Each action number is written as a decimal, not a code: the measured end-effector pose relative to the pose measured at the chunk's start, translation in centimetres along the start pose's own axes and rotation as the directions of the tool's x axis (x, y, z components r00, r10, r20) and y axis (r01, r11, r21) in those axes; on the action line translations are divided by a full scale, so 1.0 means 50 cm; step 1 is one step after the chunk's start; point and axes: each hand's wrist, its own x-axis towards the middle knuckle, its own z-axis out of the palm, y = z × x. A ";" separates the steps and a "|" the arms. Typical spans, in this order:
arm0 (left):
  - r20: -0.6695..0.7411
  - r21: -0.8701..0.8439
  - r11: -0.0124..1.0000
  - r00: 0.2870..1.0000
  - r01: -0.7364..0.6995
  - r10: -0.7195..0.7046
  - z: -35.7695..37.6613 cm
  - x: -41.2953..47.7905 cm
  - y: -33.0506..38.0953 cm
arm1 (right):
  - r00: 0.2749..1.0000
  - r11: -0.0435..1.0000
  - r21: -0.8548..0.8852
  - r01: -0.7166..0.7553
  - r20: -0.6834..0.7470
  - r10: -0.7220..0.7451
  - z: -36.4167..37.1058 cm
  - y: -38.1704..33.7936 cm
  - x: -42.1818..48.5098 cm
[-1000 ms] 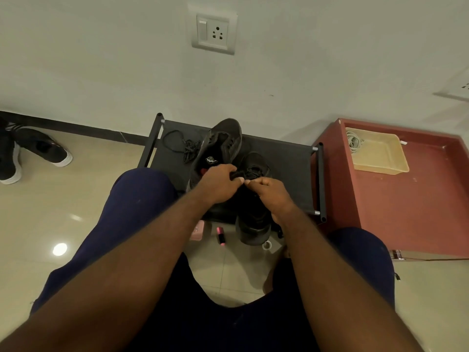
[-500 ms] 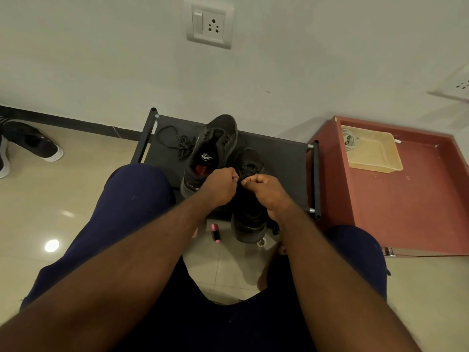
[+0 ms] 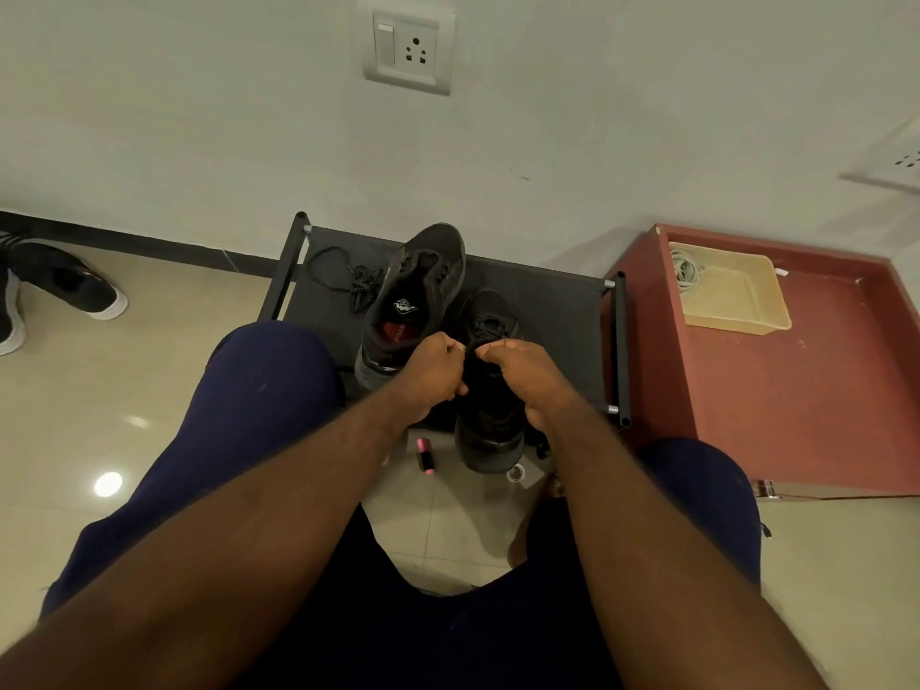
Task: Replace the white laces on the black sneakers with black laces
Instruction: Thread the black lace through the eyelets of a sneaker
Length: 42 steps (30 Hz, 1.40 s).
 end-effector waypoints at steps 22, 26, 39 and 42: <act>-0.092 -0.370 0.927 0.991 0.053 -0.094 0.040 0.024 -0.016 | 0.996 0.981 -0.180 0.078 -0.039 -0.086 -0.011 -0.010 0.008; -0.030 -0.279 0.960 0.999 0.023 -0.033 0.022 0.020 -0.012 | 0.972 0.928 -0.314 0.201 -0.054 -0.229 -0.015 -0.001 0.008; -0.036 -0.015 0.984 0.984 -0.175 0.174 0.023 0.025 -0.015 | 0.920 0.891 -0.335 0.306 -0.136 -0.368 -0.039 0.076 -0.016; -0.050 0.155 0.958 0.967 -0.241 0.251 0.013 0.024 -0.009 | 0.913 0.886 -0.340 0.315 -0.146 -0.381 -0.038 0.081 -0.012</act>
